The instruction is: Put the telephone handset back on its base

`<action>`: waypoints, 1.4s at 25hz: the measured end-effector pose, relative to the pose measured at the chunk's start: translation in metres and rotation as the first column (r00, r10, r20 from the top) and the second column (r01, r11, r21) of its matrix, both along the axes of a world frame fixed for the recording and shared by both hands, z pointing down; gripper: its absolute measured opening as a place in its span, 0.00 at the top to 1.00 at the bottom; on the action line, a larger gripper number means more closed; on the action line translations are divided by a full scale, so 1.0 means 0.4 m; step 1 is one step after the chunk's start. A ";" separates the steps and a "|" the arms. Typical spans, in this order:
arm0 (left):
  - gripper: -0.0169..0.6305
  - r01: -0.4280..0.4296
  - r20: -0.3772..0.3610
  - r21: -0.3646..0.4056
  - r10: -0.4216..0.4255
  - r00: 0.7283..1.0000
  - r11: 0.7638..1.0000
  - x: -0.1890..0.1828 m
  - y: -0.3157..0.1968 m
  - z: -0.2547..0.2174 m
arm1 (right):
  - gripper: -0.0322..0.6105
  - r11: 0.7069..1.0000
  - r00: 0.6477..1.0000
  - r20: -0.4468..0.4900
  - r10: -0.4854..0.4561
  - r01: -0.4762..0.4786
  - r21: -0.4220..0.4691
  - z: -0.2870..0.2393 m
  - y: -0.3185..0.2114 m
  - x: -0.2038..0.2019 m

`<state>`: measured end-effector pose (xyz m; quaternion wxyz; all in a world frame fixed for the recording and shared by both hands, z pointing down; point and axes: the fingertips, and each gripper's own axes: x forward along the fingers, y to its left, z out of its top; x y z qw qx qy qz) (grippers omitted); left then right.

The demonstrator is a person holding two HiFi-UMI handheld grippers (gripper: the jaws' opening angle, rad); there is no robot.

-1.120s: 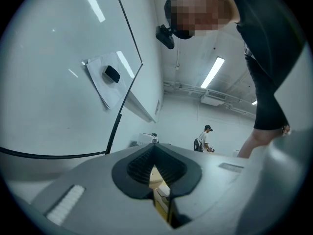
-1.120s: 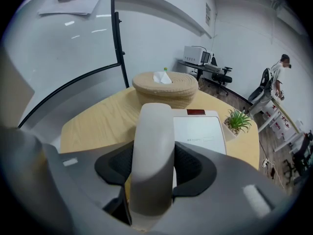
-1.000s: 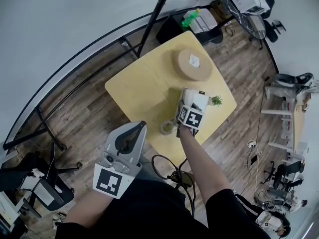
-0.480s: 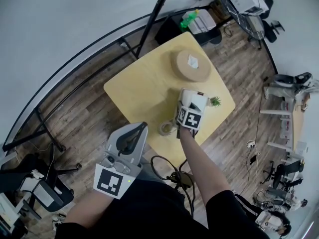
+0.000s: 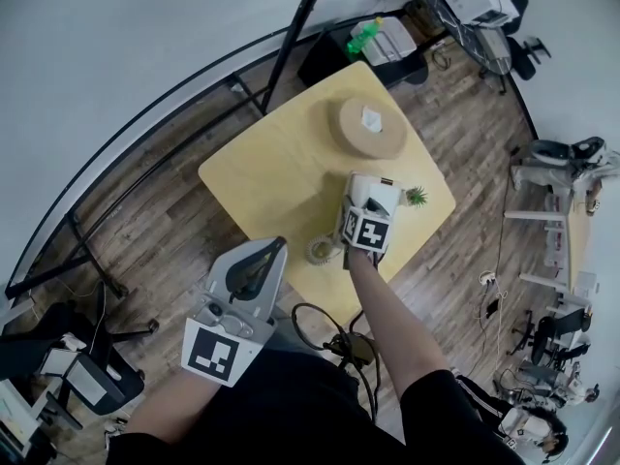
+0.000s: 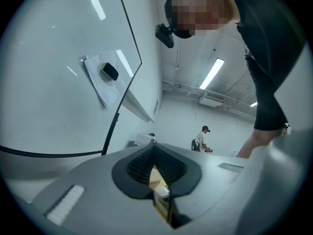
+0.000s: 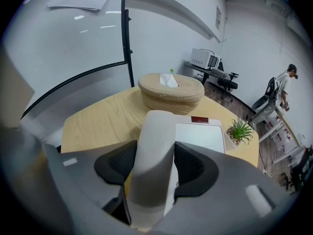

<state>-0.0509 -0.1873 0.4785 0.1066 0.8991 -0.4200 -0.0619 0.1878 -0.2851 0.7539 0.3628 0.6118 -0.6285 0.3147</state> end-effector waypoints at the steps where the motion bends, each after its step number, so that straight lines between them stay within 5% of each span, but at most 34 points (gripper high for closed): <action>1: 0.97 0.001 -0.001 0.000 -0.001 1.000 1.000 0.000 -0.001 0.000 | 0.57 1.000 1.000 0.000 -0.001 0.001 -0.001 0.000 0.000 0.000; 6: 0.97 -0.003 -0.002 0.002 0.003 1.000 1.000 -0.002 -0.002 0.000 | 0.57 1.000 1.000 0.004 0.003 -0.003 0.027 -0.032 0.011 -0.007; 13: 0.97 -0.027 -0.021 0.020 0.028 0.999 0.999 0.020 -0.023 -0.053 | 0.57 0.971 0.994 0.070 -0.080 0.062 0.232 -0.285 0.076 -0.055; 18: 0.97 -0.065 -0.024 0.068 0.067 0.997 0.996 0.067 -0.038 -0.136 | 0.72 0.906 0.989 0.079 -0.127 0.084 0.415 -0.514 0.144 -0.067; 26: 0.97 -0.134 -0.001 0.145 0.135 0.991 0.980 0.120 -0.018 -0.256 | 0.90 0.797 0.985 0.154 -0.082 -0.028 0.603 -0.751 0.238 -0.060; 30: 0.97 -0.159 0.005 0.230 0.162 0.987 0.960 0.141 -0.047 -0.327 | 0.93 0.726 0.989 0.132 -0.062 -0.046 0.686 -0.838 0.247 -0.053; 35: 0.97 -0.176 0.010 0.228 0.178 0.984 0.958 0.173 -0.047 -0.360 | 0.94 0.677 0.996 0.078 -0.053 -0.022 0.735 -0.909 0.269 -0.030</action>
